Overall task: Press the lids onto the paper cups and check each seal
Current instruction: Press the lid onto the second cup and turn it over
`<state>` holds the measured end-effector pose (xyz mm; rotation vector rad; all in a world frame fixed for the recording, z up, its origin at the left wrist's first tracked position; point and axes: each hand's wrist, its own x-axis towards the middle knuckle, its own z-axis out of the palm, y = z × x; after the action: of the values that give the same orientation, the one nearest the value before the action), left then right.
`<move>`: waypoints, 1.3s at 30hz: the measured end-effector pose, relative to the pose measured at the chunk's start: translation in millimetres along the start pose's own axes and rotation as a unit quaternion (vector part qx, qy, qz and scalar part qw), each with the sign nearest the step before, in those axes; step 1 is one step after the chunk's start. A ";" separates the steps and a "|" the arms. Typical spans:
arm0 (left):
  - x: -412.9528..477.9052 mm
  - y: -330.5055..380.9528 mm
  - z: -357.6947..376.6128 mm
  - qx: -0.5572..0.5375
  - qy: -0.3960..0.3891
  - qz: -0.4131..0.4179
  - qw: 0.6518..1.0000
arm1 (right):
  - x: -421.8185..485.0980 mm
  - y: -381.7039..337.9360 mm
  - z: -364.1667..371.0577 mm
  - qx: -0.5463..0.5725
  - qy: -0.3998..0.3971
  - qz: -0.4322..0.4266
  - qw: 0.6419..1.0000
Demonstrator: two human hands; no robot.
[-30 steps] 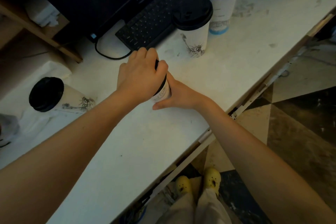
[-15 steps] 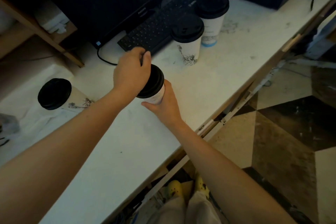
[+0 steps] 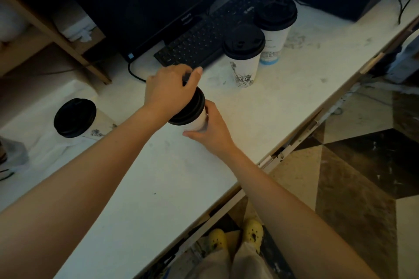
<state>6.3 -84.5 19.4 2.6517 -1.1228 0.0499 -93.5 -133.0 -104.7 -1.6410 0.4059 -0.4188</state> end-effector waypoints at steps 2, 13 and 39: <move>-2.6 2.7 6.9 0.006 -0.034 -0.047 0.998 | -5.8 4.6 16.0 -0.010 0.061 -0.002 0.998; -6.4 7.5 12.1 0.010 -0.051 -0.055 0.997 | 17.8 3.4 -12.5 0.002 -0.138 0.050 0.989; -3.7 2.1 -53.6 -0.158 -0.178 -0.018 0.971 | -7.2 -69.9 -26.6 -0.130 -0.060 -0.007 0.990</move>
<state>5.9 -69.8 71.1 2.4462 -1.0748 -0.5849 -111.5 -145.0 -32.7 -1.9128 0.3695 -0.2847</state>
